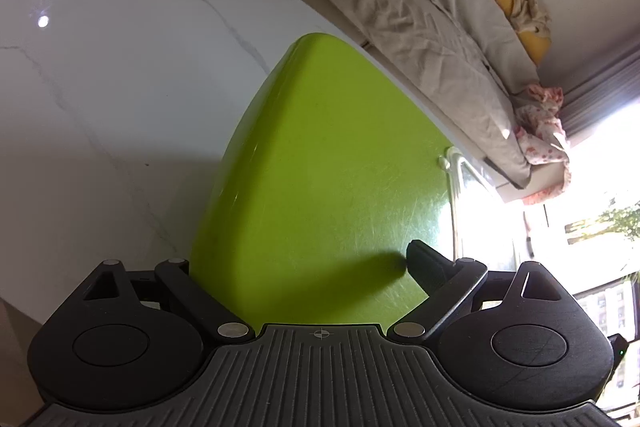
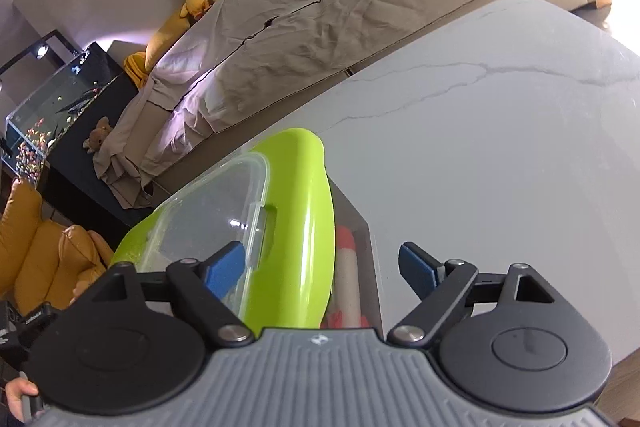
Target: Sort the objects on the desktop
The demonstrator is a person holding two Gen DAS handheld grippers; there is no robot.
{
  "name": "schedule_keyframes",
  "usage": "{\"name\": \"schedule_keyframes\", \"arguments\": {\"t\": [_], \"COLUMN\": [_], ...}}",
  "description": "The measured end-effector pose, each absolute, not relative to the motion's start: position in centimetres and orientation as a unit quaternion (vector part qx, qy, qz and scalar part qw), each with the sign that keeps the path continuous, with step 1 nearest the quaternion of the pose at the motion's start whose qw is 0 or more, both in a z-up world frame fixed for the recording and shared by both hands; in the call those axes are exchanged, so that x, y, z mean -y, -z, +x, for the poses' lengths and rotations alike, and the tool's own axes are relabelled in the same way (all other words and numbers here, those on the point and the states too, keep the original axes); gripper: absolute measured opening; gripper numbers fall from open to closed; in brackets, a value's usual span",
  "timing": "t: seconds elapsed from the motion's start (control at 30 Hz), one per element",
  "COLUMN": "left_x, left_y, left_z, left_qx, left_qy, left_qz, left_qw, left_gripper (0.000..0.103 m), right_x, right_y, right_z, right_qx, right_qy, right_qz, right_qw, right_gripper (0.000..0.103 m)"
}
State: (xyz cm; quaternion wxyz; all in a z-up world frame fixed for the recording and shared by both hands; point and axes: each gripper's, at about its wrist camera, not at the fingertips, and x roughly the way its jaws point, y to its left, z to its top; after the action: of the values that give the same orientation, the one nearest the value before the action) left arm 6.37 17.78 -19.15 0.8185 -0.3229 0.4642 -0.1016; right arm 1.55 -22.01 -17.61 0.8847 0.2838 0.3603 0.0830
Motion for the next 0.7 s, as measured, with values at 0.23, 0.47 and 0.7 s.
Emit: {"name": "schedule_keyframes", "arguments": {"t": [0.23, 0.47, 0.7], "left_x": [-18.2, -18.8, -18.6], "left_y": [19.5, 18.3, 17.5], "left_z": [7.0, 7.3, 6.3], "left_qx": [-0.459, -0.441, -0.435], "left_qy": [0.111, 0.109, 0.104], "left_qz": [-0.319, -0.319, -0.311], "left_qw": [0.822, 0.832, 0.839], "left_gripper": [0.096, 0.094, 0.080], "right_x": [20.3, 20.7, 20.9], "right_y": [17.9, 17.7, 16.9], "right_z": [2.6, 2.7, 2.0], "right_qx": [-0.362, -0.357, -0.336], "right_qy": [-0.103, -0.106, -0.102], "right_qz": [0.290, 0.297, 0.294], "right_qw": [0.880, 0.879, 0.889], "right_gripper": [0.075, 0.066, 0.065]}}
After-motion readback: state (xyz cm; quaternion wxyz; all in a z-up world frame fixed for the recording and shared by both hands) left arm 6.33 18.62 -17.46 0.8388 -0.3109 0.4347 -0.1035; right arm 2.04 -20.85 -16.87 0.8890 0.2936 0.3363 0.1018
